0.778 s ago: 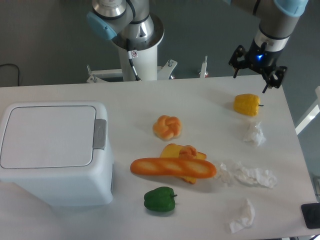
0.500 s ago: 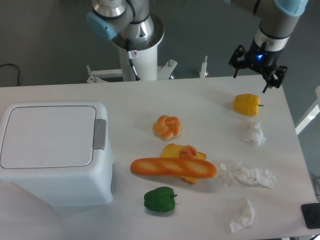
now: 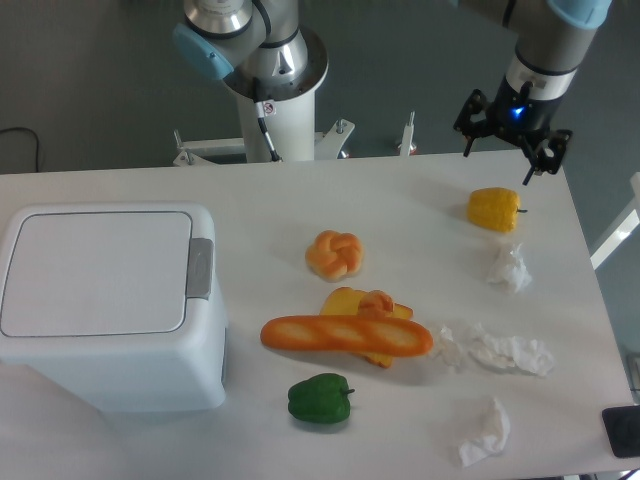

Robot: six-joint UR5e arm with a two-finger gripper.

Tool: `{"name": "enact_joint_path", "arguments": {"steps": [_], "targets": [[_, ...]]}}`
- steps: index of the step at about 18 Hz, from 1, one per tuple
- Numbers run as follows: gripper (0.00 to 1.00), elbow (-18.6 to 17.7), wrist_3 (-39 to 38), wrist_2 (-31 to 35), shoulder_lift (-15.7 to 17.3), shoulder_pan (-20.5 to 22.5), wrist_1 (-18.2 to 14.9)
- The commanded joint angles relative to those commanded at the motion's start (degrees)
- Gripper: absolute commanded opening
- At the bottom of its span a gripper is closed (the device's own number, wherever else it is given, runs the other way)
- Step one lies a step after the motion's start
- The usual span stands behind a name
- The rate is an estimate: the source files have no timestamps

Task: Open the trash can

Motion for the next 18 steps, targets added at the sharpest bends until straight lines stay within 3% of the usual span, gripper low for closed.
{"name": "enact_joint_path", "arguments": {"steps": [7,18], "targets": [[1.00,-1.0,-20.5,-7.2,4.2,-2.2,-0.1],[1.00,4.1,-41.5,-8.6,2.1,-11.6,0.1]]}}
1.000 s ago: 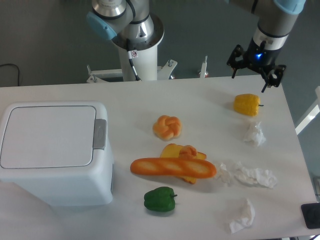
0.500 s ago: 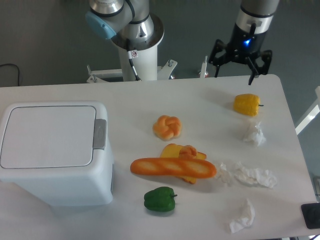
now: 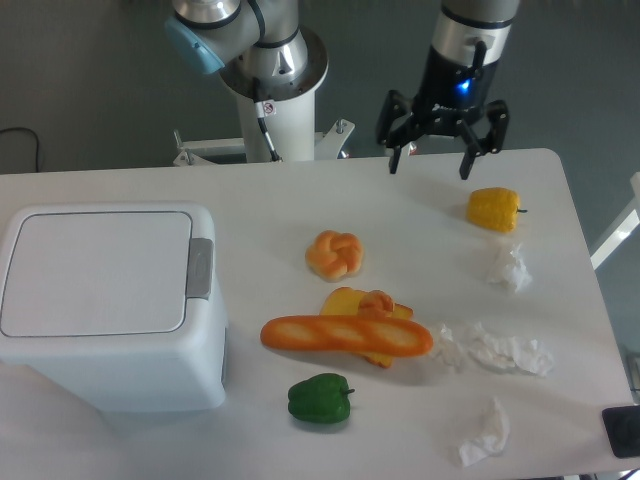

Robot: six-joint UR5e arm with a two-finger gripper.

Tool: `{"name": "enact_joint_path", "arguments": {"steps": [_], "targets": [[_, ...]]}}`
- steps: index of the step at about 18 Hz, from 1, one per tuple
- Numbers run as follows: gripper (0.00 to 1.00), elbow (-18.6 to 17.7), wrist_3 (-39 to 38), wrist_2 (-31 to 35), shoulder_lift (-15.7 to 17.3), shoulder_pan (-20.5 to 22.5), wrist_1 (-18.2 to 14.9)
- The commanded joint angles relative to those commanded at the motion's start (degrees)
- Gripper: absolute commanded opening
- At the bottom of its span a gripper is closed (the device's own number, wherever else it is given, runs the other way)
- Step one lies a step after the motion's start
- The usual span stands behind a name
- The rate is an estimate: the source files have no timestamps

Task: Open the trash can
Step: 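Move the gripper over the bread knot toward the trash can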

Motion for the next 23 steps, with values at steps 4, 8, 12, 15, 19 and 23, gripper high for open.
{"name": "enact_joint_path", "arguments": {"steps": [4,8,12,15,19,23], "targets": [[1.00,3.0,-8.8,0.1,-2.5,-3.1,-0.1],[1.00,5.3,-11.9,0.0,-3.9,-5.0,-0.3],[1.00,7.8,-17.8,0.1,-5.9,-7.1,-0.5],[1.00,10.4,-22.8,0.1,-8.0,-9.1,-0.5],[1.00,12.0,-25.3,0.1,-8.7,-12.2,-0.7],[1.00,13.6,-25.3,0.1,-9.8,-15.9,-2.5]]}}
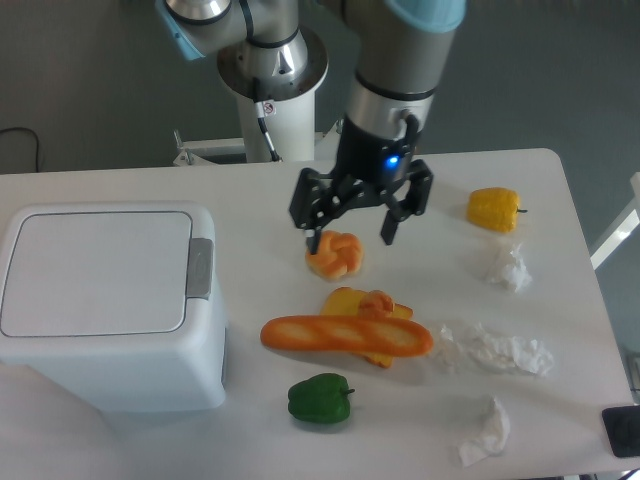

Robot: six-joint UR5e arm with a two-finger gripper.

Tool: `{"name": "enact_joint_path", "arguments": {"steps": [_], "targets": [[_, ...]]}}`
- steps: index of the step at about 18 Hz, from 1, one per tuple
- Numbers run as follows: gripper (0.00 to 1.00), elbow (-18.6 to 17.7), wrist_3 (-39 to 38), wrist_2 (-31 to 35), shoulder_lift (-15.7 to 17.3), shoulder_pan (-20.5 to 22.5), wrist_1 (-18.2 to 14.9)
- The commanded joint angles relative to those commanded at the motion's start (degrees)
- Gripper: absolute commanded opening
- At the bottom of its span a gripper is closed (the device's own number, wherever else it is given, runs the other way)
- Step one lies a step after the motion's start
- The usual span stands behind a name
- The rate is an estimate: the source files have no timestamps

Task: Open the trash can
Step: 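Move the gripper over the bread knot toward the trash can, then lower the gripper onto the grey button on the trash can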

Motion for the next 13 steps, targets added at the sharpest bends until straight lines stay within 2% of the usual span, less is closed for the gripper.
{"name": "enact_joint_path", "arguments": {"steps": [6,13], "targets": [[1.00,0.4,-0.5,-2.5,-1.5,-3.0,-0.2],[1.00,0.4,-0.5,-3.9,-2.3,-3.3,0.1]]}}
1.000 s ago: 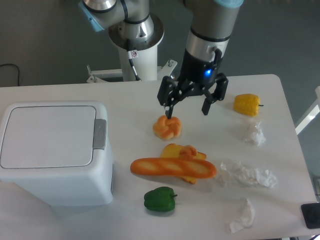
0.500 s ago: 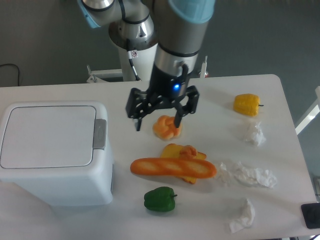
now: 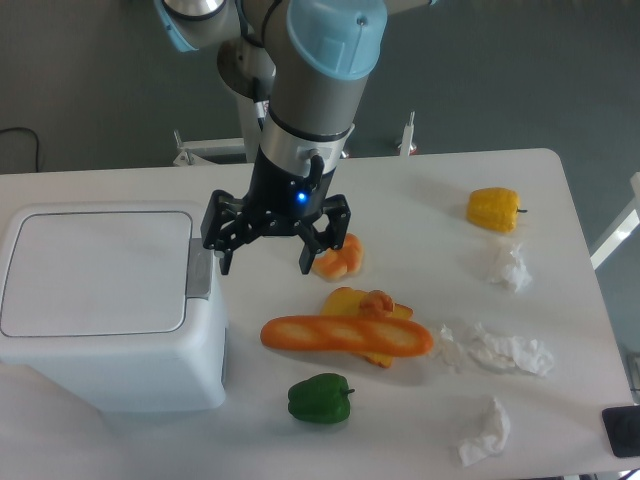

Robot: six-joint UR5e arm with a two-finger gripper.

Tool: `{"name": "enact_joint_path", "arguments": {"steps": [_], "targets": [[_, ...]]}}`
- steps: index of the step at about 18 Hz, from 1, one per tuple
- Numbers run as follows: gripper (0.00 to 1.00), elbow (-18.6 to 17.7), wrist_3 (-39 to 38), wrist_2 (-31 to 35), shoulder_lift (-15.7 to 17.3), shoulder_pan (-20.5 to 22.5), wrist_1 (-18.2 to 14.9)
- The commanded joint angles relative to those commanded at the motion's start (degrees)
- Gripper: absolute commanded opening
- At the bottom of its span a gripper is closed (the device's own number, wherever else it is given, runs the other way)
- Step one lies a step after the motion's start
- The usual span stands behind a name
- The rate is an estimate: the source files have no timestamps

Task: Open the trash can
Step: 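Lower the gripper onto the grey button on the trash can, then press down on the grey button until the lid pops open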

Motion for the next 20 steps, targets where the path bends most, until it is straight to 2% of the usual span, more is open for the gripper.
{"name": "enact_joint_path", "arguments": {"steps": [20], "targets": [[1.00,-2.5,0.1,0.3,0.5,-1.7,-0.2]]}}
